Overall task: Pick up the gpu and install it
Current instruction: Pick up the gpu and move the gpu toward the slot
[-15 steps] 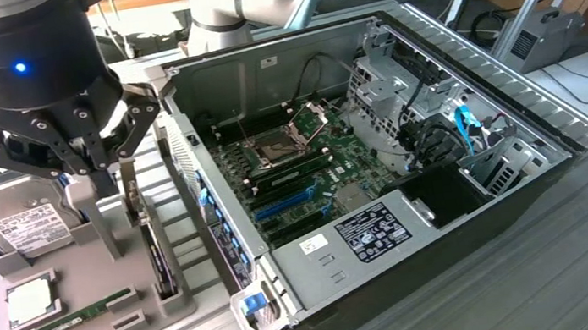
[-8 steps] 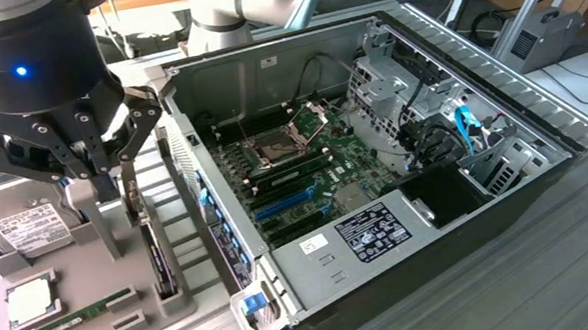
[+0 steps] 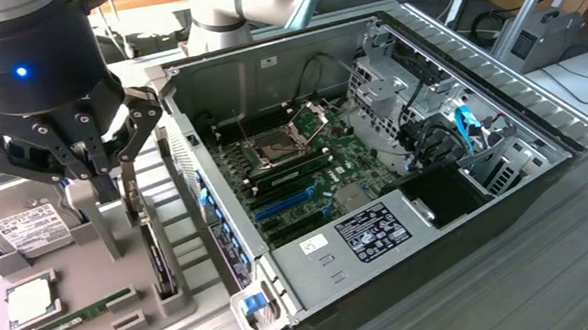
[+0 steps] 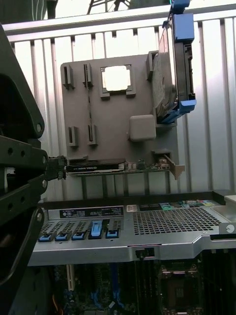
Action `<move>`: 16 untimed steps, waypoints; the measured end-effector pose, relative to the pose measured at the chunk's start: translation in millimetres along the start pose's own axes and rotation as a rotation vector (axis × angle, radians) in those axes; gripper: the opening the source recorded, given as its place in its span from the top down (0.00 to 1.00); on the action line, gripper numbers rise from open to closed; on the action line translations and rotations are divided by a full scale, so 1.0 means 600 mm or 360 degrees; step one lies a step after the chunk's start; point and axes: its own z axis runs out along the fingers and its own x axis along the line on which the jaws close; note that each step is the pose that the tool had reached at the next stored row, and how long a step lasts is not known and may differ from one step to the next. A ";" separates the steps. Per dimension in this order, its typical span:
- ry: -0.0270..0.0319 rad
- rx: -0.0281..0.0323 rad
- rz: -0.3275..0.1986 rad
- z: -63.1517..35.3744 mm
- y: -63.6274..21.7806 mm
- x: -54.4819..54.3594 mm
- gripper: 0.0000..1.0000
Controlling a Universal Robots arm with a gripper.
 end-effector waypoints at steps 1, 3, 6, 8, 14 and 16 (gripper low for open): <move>0.00001 0.00000 0.0000 0.000 0.000 0.000 0.89; 0.00000 0.00000 0.0000 0.000 0.000 0.000 0.89; 0.00000 0.00000 0.0000 0.000 0.000 0.000 0.87; 0.00000 0.00000 0.0000 0.000 0.000 0.000 0.82; 0.00000 0.00000 0.0000 0.000 0.000 0.000 0.58; 0.00000 -0.00001 0.0000 0.000 0.000 0.000 0.51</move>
